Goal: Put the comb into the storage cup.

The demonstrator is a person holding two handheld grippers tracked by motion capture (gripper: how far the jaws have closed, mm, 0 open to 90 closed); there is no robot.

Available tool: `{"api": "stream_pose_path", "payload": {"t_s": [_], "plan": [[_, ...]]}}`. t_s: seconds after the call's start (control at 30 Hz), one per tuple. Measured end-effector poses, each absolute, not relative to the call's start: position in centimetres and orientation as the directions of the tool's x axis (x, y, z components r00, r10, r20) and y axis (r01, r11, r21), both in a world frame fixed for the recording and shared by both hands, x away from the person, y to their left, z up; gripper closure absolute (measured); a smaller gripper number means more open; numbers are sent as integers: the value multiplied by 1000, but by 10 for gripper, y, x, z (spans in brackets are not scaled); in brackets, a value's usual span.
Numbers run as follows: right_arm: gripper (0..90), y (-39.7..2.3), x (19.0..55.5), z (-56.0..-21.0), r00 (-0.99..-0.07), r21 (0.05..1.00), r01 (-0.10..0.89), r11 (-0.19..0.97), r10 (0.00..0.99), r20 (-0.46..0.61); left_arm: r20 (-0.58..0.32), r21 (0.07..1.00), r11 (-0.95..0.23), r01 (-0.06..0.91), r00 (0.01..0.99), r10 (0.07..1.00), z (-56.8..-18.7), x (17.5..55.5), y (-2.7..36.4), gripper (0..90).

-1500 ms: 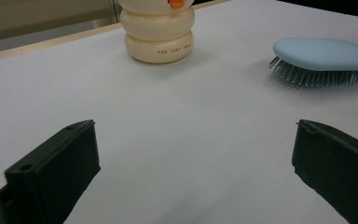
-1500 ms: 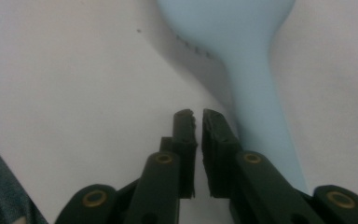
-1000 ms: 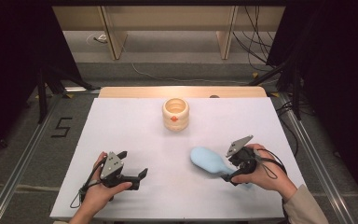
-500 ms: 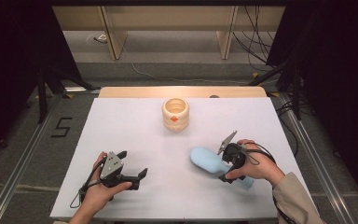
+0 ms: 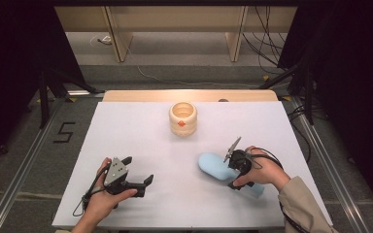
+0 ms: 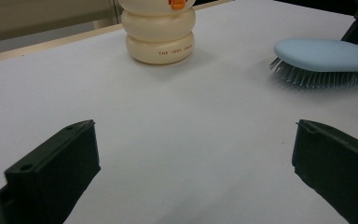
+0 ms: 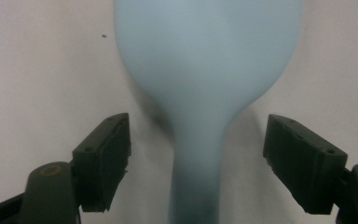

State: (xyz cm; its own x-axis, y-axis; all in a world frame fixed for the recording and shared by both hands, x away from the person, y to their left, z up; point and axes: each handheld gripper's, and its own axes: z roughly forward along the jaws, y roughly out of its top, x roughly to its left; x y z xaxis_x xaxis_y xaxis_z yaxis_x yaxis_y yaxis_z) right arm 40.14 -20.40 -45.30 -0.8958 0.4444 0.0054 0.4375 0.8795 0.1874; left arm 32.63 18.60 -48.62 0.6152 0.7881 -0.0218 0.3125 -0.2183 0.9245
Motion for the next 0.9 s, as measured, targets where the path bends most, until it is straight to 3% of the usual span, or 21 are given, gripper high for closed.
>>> {"api": "stream_pose_path", "payload": {"t_s": [0.9], "plan": [[337, -200, 403, -459, -912, 156, 402, 902, 409, -15, -22, 925, -218, 311, 616, 787, -486, 326, 185, 2]]}}
